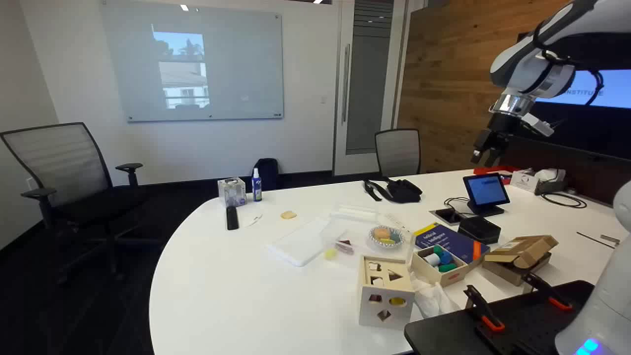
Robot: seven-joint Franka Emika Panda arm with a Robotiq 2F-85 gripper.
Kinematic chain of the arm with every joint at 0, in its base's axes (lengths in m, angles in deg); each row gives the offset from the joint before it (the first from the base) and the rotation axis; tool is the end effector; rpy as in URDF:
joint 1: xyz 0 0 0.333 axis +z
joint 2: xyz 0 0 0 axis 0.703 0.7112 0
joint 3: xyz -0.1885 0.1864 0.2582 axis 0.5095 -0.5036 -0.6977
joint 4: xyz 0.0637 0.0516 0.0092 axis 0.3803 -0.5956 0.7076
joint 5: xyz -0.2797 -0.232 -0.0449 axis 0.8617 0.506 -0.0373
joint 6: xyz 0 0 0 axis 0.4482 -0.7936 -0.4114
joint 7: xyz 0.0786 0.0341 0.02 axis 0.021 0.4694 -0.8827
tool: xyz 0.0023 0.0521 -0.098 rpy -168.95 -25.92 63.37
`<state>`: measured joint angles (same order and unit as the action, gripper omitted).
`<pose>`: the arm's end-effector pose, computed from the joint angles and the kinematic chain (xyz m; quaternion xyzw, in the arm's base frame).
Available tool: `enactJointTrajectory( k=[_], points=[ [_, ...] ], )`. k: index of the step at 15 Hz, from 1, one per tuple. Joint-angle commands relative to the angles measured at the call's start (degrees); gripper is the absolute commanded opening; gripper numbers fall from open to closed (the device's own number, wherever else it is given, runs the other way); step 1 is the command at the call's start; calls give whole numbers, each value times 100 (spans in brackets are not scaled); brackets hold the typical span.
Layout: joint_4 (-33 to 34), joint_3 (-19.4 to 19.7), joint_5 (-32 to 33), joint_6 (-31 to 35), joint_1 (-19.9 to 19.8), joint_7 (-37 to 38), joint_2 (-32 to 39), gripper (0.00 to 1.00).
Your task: Press down on the top of the black device.
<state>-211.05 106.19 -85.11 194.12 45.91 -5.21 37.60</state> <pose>0.4156 -0.1755 0.4528 -0.9827 -0.1077 -0.0442 0.1442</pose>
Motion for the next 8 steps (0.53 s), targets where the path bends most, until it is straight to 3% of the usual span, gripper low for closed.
enactJointTrajectory(
  k=[1,5,8],
  points=[
    [9,-386,-63,-25,-395,-45,26,100],
    [21,-640,-150,275,-560,233,172,100],
    [54,-893,-1047,1493,-577,647,596,100]
  ],
)
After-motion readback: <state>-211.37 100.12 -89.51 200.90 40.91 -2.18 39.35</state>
